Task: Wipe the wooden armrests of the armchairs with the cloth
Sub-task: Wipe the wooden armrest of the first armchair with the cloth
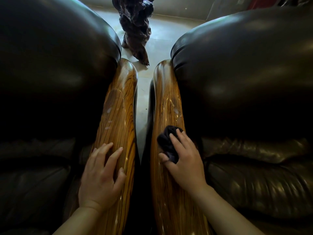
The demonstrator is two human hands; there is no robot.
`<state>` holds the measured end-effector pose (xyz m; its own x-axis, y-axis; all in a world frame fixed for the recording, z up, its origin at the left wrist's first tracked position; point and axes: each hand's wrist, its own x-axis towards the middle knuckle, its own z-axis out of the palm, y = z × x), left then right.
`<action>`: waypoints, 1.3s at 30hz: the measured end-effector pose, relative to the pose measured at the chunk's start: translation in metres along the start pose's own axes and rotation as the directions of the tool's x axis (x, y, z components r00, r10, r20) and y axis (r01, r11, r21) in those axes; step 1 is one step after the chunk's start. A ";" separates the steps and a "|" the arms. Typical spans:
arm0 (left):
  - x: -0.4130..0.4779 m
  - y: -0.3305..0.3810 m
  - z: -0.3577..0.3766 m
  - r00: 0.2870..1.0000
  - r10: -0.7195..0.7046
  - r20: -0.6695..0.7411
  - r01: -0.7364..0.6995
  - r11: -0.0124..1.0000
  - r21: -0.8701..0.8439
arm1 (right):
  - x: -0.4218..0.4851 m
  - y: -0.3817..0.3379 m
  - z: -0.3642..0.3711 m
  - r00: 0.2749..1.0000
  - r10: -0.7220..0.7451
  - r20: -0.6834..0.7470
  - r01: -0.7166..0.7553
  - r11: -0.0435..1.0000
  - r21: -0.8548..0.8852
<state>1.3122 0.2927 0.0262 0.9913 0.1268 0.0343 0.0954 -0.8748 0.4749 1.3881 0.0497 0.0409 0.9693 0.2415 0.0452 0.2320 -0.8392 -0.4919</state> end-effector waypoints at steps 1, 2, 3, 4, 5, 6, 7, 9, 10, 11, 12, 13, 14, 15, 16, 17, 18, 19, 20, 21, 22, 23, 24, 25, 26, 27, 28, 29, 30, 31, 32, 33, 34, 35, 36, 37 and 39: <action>0.000 -0.001 0.001 1.000 -0.002 -0.001 0.002 1.000 -0.001 | 0.006 0.002 0.001 1.000 0.025 -0.017 -0.025 1.000 0.006; 0.001 -0.001 0.001 1.000 -0.001 -0.003 0.001 1.000 -0.001 | 0.013 0.005 0.002 0.996 0.076 -0.045 -0.075 0.997 0.031; 0.001 -0.002 0.002 1.000 0.005 -0.006 -0.005 1.000 0.002 | 0.021 0.006 0.002 0.985 0.153 -0.073 -0.149 0.987 0.066; 0.001 -0.002 0.002 1.000 0.012 -0.010 -0.012 1.000 0.008 | 0.029 0.006 0.001 0.966 0.241 -0.096 -0.231 0.967 0.105; 0.001 -0.002 0.003 1.000 0.017 -0.015 -0.017 1.000 0.013 | 0.038 0.003 0.001 0.941 0.320 -0.112 -0.302 0.941 0.150; 0.001 -0.003 0.003 1.000 0.019 -0.018 -0.019 1.000 0.018 | 0.048 0.000 0.002 0.914 0.387 -0.125 -0.358 0.911 0.206; 0.001 -0.002 0.004 1.000 0.019 -0.021 -0.018 1.000 0.021 | 0.057 -0.004 0.004 0.887 0.440 -0.143 -0.395 0.881 0.258; 0.001 -0.003 0.005 1.000 0.019 -0.023 -0.018 1.000 0.024 | 0.066 -0.012 0.006 0.859 0.484 -0.169 -0.426 0.857 0.291; 0.000 -0.003 0.004 0.999 0.020 -0.025 -0.019 0.999 0.025 | 0.063 -0.014 0.007 0.868 0.466 -0.171 -0.415 0.870 0.265; 0.001 -0.003 0.004 0.999 0.022 -0.027 -0.021 0.999 0.027 | 0.053 -0.015 0.008 0.891 0.421 -0.170 -0.382 0.897 0.221; 0.001 -0.003 0.004 0.999 0.023 -0.028 -0.022 0.999 0.027 | 0.038 -0.015 0.010 0.923 0.350 -0.160 -0.323 0.931 0.173; 0.001 -0.003 0.004 0.999 0.023 -0.028 -0.022 0.999 0.027 | 0.021 -0.016 0.011 0.955 0.260 -0.141 -0.243 0.962 0.126; 0.001 -0.003 0.004 0.999 0.023 -0.028 -0.022 0.999 0.029 | 0.004 -0.014 0.011 0.978 0.178 -0.111 -0.169 0.982 0.086; 0.001 -0.003 0.004 0.999 0.025 -0.028 -0.024 0.999 0.030 | -0.007 -0.009 0.011 0.990 0.113 -0.089 -0.108 0.993 0.054; 0.002 -0.003 0.004 0.999 0.027 -0.031 -0.026 0.999 0.030 | -0.009 0.000 0.009 0.993 0.072 -0.089 -0.069 0.997 0.037; 0.002 -0.003 0.005 0.999 0.029 -0.037 -0.028 0.999 0.029 | -0.004 0.007 0.006 0.991 0.076 -0.108 -0.071 0.996 0.044; 0.002 -0.004 0.005 0.999 0.030 -0.044 -0.029 0.999 0.026 | 0.005 0.012 0.003 0.982 0.134 -0.134 -0.124 0.989 0.084; 0.002 -0.004 0.005 0.998 0.030 -0.052 -0.029 0.999 0.022 | 0.018 0.014 0.001 0.961 0.224 -0.165 -0.200 0.968 0.153; 0.002 -0.003 0.006 0.998 0.030 -0.061 -0.029 0.999 0.019 | 0.033 0.015 -0.002 0.930 0.311 -0.198 -0.265 0.937 0.225; 0.002 -0.003 0.006 0.997 0.031 -0.067 -0.030 0.999 0.019 | 0.050 0.015 -0.004 0.902 0.371 -0.221 -0.305 0.910 0.281; 0.002 -0.003 0.006 0.997 0.032 -0.069 -0.031 0.999 0.020 | 0.067 0.012 -0.005 0.886 0.404 -0.229 -0.325 0.891 0.316; 0.001 -0.003 0.006 0.997 0.033 -0.067 -0.032 0.999 0.022 | 0.083 0.009 -0.006 0.877 0.424 -0.225 -0.334 0.877 0.346; 0.002 -0.003 0.006 0.997 0.032 -0.064 -0.031 0.999 0.022 | 0.099 0.006 -0.006 0.872 0.440 -0.216 -0.342 0.861 0.375; 0.002 -0.003 0.007 0.998 0.031 -0.063 -0.030 0.999 0.021 | 0.112 0.003 -0.006 0.870 0.452 -0.197 -0.349 0.846 0.402; 0.002 -0.004 0.007 0.998 0.032 -0.061 -0.030 0.999 0.022 | 0.122 0.000 -0.005 0.875 0.452 -0.175 -0.351 0.840 0.413; 0.002 -0.004 0.007 0.998 0.033 -0.059 -0.032 0.999 0.023 | 0.129 -0.003 -0.004 0.890 0.428 -0.158 -0.341 0.855 0.392; 0.002 -0.004 0.006 0.998 0.035 -0.057 -0.033 0.999 0.023 | 0.129 -0.006 -0.003 0.917 0.374 -0.142 -0.311 0.890 0.333; 0.002 -0.003 0.006 0.998 0.035 -0.058 -0.033 0.999 0.023 | 0.123 -0.009 -0.001 0.946 0.298 -0.125 -0.259 0.930 0.262; 0.002 -0.003 0.006 0.998 0.034 -0.058 -0.033 0.999 0.026 | 0.111 -0.010 0.000 0.970 0.219 -0.109 -0.193 0.959 0.207; 0.002 -0.003 0.006 0.998 0.033 -0.057 -0.031 0.999 0.027 | 0.095 -0.011 0.001 0.985 0.146 -0.092 -0.129 0.977 0.171; 0.002 -0.002 0.005 0.998 0.030 -0.055 -0.029 0.999 0.023 | 0.076 -0.010 0.001 0.994 0.083 -0.078 -0.072 0.988 0.140; 0.002 -0.002 0.005 0.998 0.029 -0.054 -0.028 0.999 0.019 | 0.056 -0.008 0.002 0.997 0.030 -0.064 -0.023 0.994 0.107; 0.002 -0.002 0.005 0.998 0.029 -0.052 -0.028 0.999 0.021 | 0.039 -0.006 0.002 0.999 -0.008 -0.045 0.011 0.998 0.068; 0.002 -0.002 0.005 0.998 0.029 -0.050 -0.028 0.999 0.026 | 0.027 -0.001 0.002 0.999 -0.039 -0.021 0.040 0.999 0.025; 0.003 -0.002 0.005 0.999 0.028 -0.045 -0.026 0.999 0.028 | 0.023 0.005 0.002 0.998 -0.060 0.001 0.060 0.998 -0.010; 0.003 -0.002 0.005 0.999 0.023 -0.043 -0.022 0.999 0.027 | 0.028 0.008 0.001 0.998 -0.061 0.010 0.061 0.998 -0.024; 0.003 -0.002 0.006 0.999 0.018 -0.046 -0.016 0.999 0.030 | 0.053 0.007 0.000 1.000 -0.010 -0.001 0.010 1.000 -0.026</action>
<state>1.3150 0.2920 0.0201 0.9877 0.1326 0.0830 0.0819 -0.8902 0.4481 1.4412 0.0561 0.0396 0.9671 0.2492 0.0508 0.2434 -0.8493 -0.4685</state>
